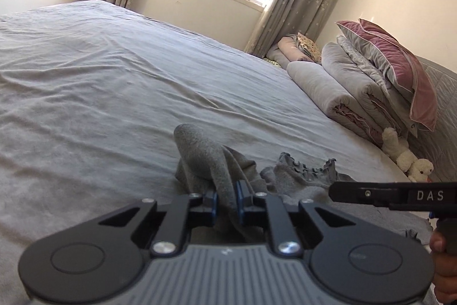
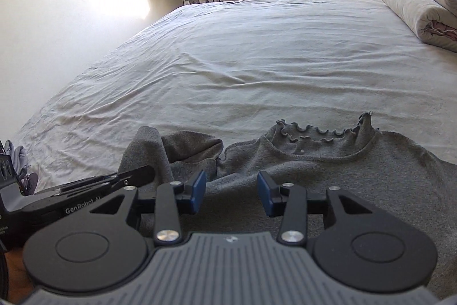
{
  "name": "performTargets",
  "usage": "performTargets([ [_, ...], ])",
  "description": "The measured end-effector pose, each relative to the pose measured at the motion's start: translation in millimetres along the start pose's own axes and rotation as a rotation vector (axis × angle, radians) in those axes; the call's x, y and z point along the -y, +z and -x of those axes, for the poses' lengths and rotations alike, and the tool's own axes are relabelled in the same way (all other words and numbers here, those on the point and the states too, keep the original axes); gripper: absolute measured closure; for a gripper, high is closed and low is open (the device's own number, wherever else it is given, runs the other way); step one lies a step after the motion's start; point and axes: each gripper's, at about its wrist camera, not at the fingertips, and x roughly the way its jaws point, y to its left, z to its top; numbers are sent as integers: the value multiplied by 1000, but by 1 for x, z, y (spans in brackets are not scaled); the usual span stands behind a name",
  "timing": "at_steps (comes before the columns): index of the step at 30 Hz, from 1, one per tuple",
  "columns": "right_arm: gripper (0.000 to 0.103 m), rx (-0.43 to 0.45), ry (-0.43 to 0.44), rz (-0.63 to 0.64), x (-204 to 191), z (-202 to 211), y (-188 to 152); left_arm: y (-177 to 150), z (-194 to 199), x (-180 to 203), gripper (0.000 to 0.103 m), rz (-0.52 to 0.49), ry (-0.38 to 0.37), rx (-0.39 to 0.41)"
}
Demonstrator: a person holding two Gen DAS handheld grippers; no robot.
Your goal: Fold clothes
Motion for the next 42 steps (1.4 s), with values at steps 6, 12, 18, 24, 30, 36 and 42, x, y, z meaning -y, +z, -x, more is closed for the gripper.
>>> performTargets([
  [6, 58, 36, 33, 33, -8, 5, 10, -14, -8, 26, 91, -114, -95, -68],
  [12, 58, 35, 104, 121, -28, -4, 18, -23, -13, 38, 90, -192, -114, -114],
  [18, 59, -18, 137, 184, -41, -31, 18, -7, -2, 22, 77, -148, -156, -169],
  [24, 62, -81, 128, 179, -39, -56, 12, 4, 12, -1, 65, -103, -147, -200],
  [30, 62, -71, 172, 143, -48, -53, 32, 8, 15, -11, 62, -104, -92, -209],
  [36, 62, -183, 119, 145, -63, -89, 40, 12, 18, -27, 58, -72, 31, -232],
  [42, 62, -227, 52, 73, -60, -123, 36, 18, 26, -41, 58, -19, 36, -215],
])
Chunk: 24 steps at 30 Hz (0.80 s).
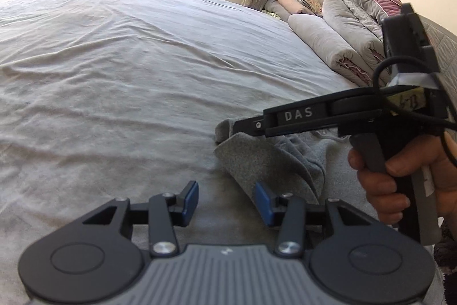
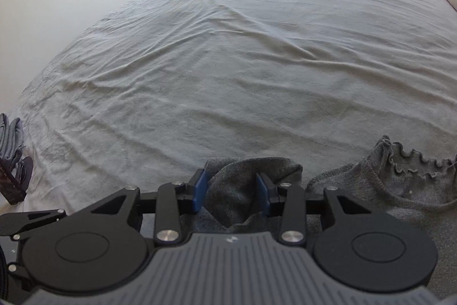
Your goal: Fold clothes
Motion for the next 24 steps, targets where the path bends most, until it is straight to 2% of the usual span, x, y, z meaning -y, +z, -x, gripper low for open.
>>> performTargets([
  [2, 62, 6, -16, 16, -4, -6, 0, 1, 2, -4, 57, 23, 3, 4],
  [4, 76, 16, -27, 45, -9, -7, 0, 3, 4, -9, 57, 48, 7, 8],
  [5, 87, 21, -32, 59, -12, -8, 0, 3, 5, -12, 57, 64, 11, 11],
  [8, 94, 44, 9, 61, -14, 0, 3, 4, 9, -22, 57, 119, 20, 25],
  [14, 95, 145, 363, -5, -11, 45, 11, 6, 12, -37, 57, 220, -19, 44],
  [18, 95, 195, 606, -72, 0, 70, 12, 7, 15, -41, 57, 264, -102, 75],
  [21, 95, 217, 718, -124, 8, 79, 14, 7, 18, -45, 55, 311, -194, 105],
  [24, 95, 222, 784, -160, 12, 83, 18, 7, 19, -48, 53, 366, -290, 132],
])
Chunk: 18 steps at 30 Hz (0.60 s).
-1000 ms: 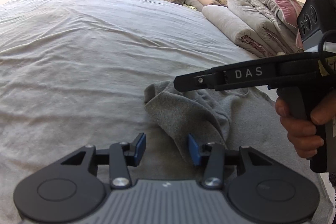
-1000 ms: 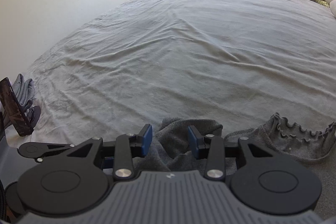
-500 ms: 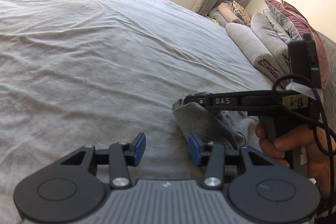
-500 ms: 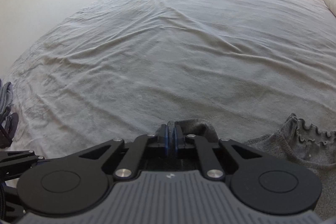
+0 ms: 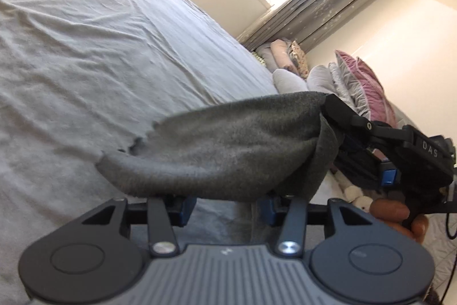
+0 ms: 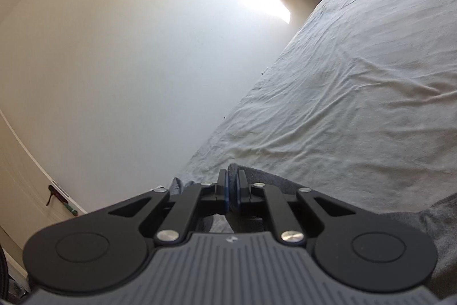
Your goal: Fold clothes
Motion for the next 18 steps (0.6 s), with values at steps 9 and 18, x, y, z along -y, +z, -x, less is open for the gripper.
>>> performTargets([
  [9, 95, -18, 83, -61, 7, 3, 5, -2, -7, -45, 52, 371, -77, 102],
  [18, 94, -33, 145, -61, 7, 11, 5, -10, -12, -62, 45, 562, -85, 122],
])
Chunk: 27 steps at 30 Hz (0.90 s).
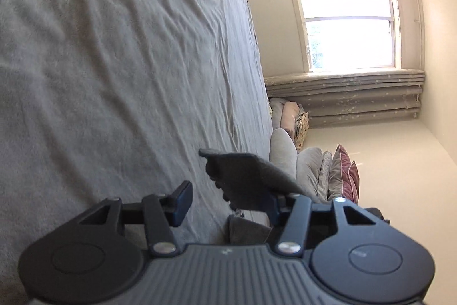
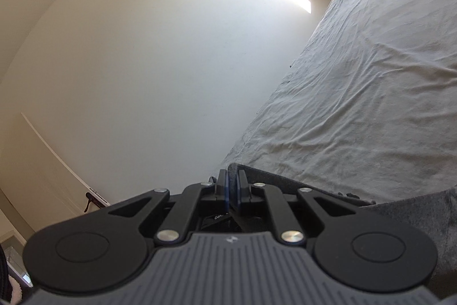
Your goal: Fold clothes
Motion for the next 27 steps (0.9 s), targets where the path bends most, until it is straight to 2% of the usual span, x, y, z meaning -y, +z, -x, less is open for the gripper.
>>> performTargets([
  [4, 94, -27, 0, -7, 2, 1, -3, -4, -3, -1, 43, 57, -73, -2],
  [11, 94, -103, 42, -33, 10, -13, -10, -11, -6, -4, 43, 168, -318, 23],
  [13, 94, -131, 27, -16, 11, -22, -10, -14, -4, 0, 44, 150, -341, 56],
  [14, 93, -144, 17, -7, 11, -27, -10, -14, 0, 4, 46, 127, -339, 82],
  [18, 93, -172, -87, 12, 25, -47, -8, -14, 12, 21, 47, 22, -248, 162],
  [21, 92, -168, -258, 54, 35, -53, -6, -13, 14, 33, 47, -63, -118, 203],
  [24, 92, -170, -530, 133, 44, -56, -5, -6, 11, 40, 47, -121, -18, 218],
  [25, 91, -174, -590, 155, 46, -56, -6, -4, 8, 42, 47, -133, 13, 214],
  [27, 90, -173, -629, 159, 50, -50, -8, 1, 7, 39, 47, -150, 66, 200],
])
